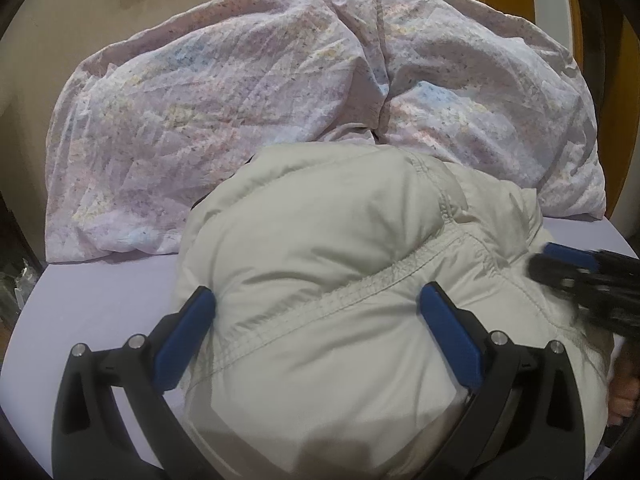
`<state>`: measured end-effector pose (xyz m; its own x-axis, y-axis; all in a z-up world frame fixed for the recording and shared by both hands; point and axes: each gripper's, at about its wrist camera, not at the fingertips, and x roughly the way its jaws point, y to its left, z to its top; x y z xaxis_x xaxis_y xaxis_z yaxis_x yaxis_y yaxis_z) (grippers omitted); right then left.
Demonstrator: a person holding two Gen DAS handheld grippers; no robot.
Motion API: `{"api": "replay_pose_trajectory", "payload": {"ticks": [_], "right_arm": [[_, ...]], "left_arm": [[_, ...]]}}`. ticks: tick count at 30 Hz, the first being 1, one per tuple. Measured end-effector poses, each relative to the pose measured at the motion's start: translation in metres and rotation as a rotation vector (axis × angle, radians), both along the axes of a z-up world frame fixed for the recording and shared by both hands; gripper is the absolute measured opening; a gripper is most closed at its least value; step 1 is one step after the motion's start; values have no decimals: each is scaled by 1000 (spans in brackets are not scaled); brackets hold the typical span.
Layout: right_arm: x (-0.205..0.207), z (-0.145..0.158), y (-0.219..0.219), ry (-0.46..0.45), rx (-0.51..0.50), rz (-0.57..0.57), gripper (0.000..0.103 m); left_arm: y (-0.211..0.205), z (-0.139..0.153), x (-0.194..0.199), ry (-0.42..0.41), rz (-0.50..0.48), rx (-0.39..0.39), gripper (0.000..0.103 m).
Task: Fold large clothes
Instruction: 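Press the folded jacket bundle flat with both open grippers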
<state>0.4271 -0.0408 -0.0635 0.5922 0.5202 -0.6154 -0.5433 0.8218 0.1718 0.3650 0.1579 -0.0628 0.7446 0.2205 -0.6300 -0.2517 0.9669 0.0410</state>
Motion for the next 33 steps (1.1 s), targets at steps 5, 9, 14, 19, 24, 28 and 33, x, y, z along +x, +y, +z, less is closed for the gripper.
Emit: {"api": "replay_pose_trajectory", "payload": {"ticks": [5,9,14,19,24,28,33], "right_arm": [[-12,-13,-8,6,-70,4,44],[-9,-21,-7,25,-72,2,44],[-13,-27,-14,35,-32,-7,44],[-18,-21,-15,29,-30,-29,45],[-20,-26,-17,18,-26,-27,45],[-23,-16,-27,52,24,-36,45],[-31,-16,-37,54,35,-24,45]], "left_arm": [[-2,6,-4,3,3,1,101],[0,19,-13,23,-6,-44,101],[5,16,-22,39,-17,-86,101],[-2,7,-20,51,-3,-30,101],[-3,4,-24,38,-1,-22,101],[1,8,-29,35,4,-48,101],[0,11,-44,25,5,-96,101]]}}
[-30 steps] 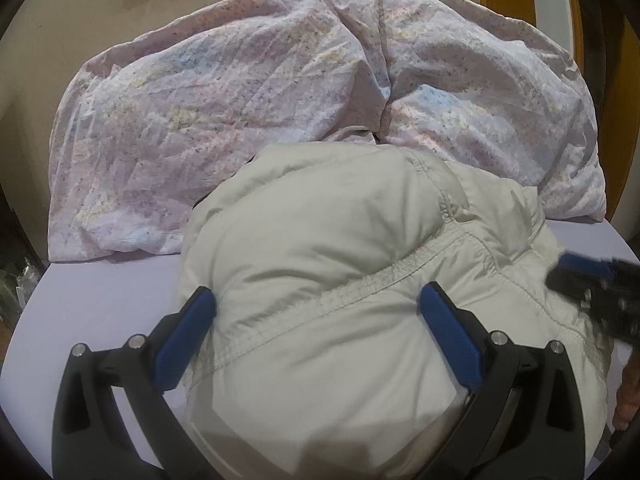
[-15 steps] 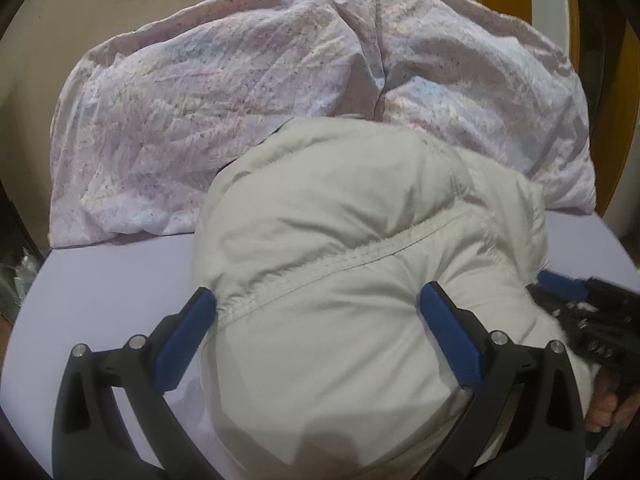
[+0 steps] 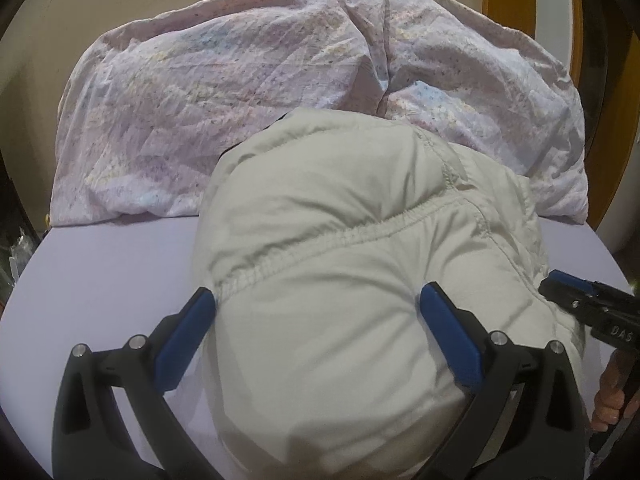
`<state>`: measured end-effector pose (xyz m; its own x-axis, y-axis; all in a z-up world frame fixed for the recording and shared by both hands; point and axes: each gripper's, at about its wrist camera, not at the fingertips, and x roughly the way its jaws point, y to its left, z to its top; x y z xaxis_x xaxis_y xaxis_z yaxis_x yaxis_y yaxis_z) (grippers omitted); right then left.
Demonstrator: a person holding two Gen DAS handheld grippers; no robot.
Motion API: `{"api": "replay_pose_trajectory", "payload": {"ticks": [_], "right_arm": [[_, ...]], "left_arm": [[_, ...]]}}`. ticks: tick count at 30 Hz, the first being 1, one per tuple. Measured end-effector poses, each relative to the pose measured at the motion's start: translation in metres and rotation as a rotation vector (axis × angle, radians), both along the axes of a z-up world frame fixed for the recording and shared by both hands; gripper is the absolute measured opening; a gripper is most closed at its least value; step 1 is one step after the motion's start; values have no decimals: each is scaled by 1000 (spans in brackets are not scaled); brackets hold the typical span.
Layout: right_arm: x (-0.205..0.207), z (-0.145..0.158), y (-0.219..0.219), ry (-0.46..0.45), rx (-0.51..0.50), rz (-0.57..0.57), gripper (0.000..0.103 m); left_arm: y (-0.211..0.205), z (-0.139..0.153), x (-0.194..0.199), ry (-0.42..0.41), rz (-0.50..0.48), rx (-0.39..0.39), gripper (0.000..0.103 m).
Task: Fold large clothes
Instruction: 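Press the folded jacket bundle flat with both open grippers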
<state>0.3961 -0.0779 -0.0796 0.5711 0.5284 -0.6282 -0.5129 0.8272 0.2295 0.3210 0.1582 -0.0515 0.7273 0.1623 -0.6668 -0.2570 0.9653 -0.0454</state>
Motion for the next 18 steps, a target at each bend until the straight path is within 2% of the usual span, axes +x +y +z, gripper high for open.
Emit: {"api": "replay_pose_trajectory", "payload": {"ticks": [3,18], "right_arm": [[-1,-7,6,-11,-41,5,45],[6,-21,5,11,-3,-8,46]], "left_arm": [[-7,-1,-4,-6,-4,35,101],[-13,-14,0,-20,30,75,101]]}}
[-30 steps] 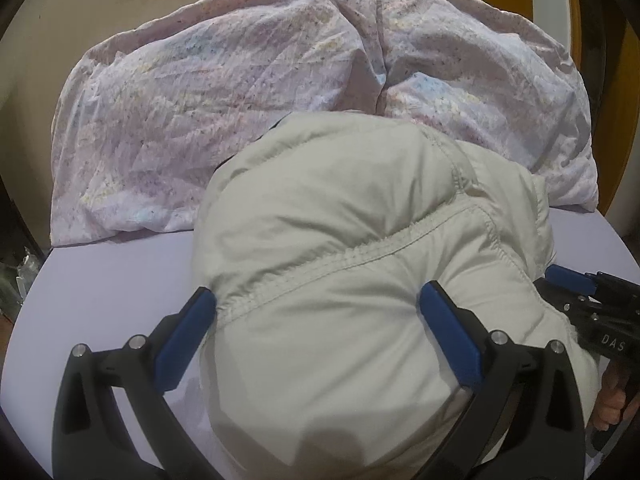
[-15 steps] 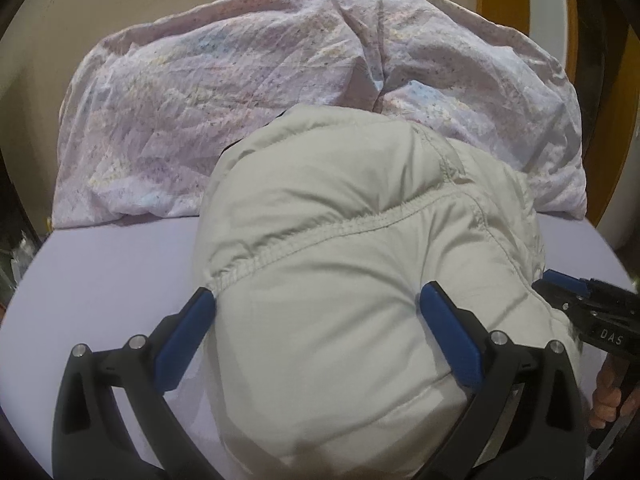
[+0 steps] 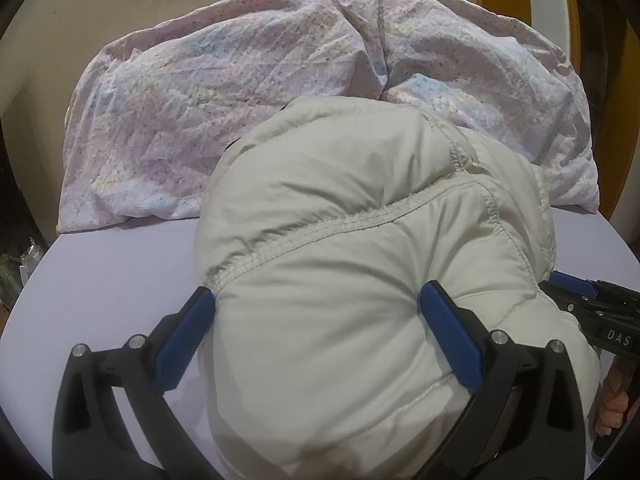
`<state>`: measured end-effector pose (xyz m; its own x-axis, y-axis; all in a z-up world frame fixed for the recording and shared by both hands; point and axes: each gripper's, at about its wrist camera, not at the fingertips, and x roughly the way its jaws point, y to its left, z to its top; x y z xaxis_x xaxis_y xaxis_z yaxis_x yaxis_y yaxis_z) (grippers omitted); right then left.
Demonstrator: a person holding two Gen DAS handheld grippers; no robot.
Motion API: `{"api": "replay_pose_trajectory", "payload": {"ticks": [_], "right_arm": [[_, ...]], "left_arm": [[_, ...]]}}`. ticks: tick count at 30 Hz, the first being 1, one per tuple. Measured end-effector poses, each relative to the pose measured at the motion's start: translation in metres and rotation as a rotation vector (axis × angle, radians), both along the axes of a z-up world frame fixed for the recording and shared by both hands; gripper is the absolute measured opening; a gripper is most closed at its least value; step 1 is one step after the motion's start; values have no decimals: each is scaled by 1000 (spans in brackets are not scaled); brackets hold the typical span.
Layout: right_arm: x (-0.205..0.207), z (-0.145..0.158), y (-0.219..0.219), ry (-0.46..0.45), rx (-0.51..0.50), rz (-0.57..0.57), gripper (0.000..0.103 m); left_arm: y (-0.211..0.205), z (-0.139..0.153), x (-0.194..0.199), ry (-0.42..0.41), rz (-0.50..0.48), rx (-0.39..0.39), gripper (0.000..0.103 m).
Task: Fold large clothes
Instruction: 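Press the folded jacket bundle flat with both open grippers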
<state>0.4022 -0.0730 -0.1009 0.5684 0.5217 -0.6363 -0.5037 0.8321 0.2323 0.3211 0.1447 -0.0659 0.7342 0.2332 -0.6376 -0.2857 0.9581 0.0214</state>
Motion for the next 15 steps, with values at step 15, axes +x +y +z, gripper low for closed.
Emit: {"api": "replay_pose_trajectory", "payload": {"ticks": [15], "right_arm": [[-4,-2,-2,8,21,-38,46]], "left_arm": [[-3,-3,-5,-31,29,14,101]]}}
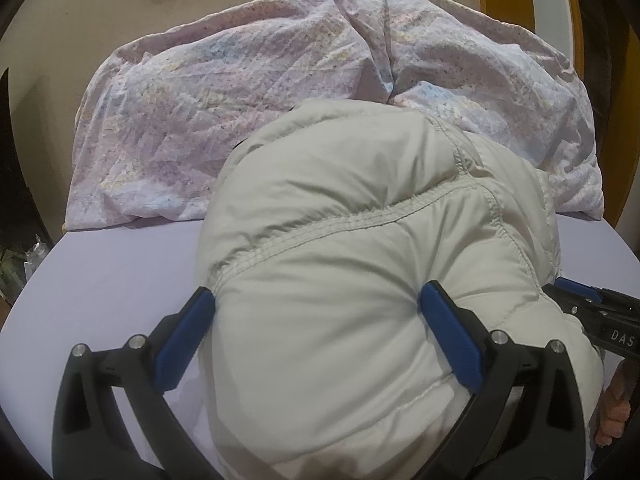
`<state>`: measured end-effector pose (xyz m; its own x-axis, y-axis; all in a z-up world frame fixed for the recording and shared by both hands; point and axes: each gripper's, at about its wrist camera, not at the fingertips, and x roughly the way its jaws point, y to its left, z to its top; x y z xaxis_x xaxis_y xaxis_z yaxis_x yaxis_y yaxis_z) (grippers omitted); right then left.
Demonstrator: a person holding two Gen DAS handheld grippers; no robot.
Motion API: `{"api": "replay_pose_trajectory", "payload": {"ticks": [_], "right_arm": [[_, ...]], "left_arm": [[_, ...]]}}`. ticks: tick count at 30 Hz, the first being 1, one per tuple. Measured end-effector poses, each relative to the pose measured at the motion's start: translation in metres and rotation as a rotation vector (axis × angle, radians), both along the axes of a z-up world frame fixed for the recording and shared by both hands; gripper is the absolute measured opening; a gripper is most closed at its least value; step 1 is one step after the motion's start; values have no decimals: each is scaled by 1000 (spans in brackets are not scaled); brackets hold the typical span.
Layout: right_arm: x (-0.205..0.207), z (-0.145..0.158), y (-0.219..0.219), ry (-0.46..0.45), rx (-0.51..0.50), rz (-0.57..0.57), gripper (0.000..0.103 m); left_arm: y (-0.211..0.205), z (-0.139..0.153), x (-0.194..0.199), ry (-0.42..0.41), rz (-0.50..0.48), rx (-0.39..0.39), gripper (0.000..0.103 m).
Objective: Fold large clothes
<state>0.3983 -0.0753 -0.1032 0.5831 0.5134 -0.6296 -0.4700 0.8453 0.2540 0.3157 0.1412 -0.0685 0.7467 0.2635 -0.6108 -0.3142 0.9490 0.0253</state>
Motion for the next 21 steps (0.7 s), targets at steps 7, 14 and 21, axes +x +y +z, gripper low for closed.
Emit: {"api": "replay_pose_trajectory", "payload": {"ticks": [7,14,21], "right_arm": [[-2,13,-3,58,-34,-25,49],[-25,8,-15,46,-60,-31,50],[-38,16,-16,28,-87,-77,73]], "left_arm": [[5,15,-10,18,3,-66,101],[0,18,-37,39,-25,-66,101],[-2,28,-50,55,-20,-102,101]]}}
